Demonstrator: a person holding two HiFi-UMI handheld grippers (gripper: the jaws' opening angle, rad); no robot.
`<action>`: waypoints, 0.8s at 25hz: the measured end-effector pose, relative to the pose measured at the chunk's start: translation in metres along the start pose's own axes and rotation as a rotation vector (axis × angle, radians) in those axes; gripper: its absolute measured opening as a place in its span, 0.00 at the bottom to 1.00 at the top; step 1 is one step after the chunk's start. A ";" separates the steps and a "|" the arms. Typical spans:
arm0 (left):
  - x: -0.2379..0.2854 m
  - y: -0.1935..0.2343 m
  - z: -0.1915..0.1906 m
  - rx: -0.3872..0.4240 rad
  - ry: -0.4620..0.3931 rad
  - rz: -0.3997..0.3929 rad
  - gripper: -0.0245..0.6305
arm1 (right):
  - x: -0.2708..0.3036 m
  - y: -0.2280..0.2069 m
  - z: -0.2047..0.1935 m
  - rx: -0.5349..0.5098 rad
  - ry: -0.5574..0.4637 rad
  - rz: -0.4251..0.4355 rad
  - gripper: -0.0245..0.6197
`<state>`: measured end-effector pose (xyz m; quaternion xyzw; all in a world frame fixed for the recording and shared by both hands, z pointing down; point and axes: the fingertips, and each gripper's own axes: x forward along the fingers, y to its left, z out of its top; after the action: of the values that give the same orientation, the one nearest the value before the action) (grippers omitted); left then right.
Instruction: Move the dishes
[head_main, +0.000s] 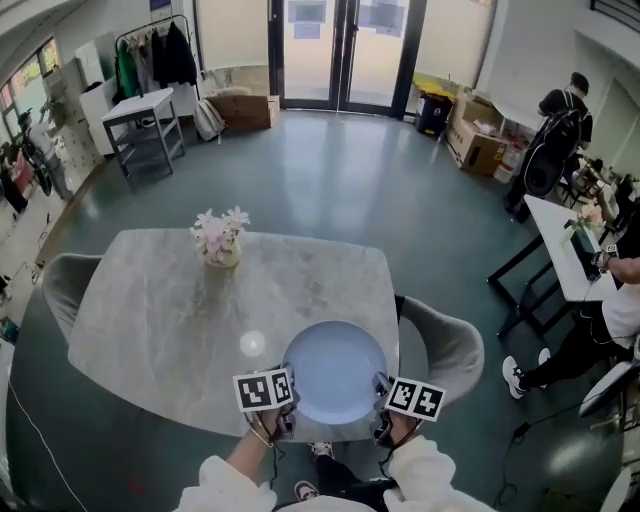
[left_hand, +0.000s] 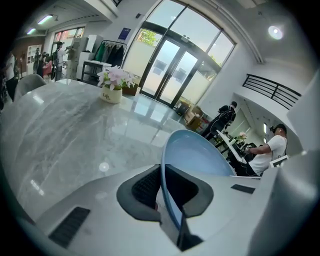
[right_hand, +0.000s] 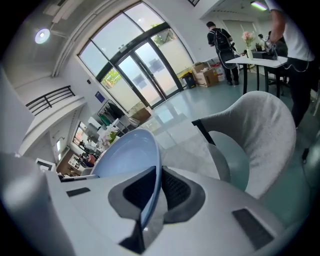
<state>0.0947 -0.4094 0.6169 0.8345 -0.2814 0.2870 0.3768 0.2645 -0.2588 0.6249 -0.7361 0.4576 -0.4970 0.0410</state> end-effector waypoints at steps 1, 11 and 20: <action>0.010 -0.002 0.009 0.006 0.004 0.000 0.08 | 0.007 -0.003 0.008 0.008 0.001 -0.004 0.17; 0.119 -0.027 0.086 0.060 0.036 -0.046 0.08 | 0.074 -0.039 0.106 0.037 -0.042 -0.039 0.17; 0.195 -0.033 0.123 0.102 0.078 -0.061 0.08 | 0.130 -0.068 0.151 0.029 -0.037 -0.060 0.17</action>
<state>0.2821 -0.5379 0.6689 0.8490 -0.2259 0.3218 0.3530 0.4352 -0.3716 0.6740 -0.7579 0.4270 -0.4911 0.0452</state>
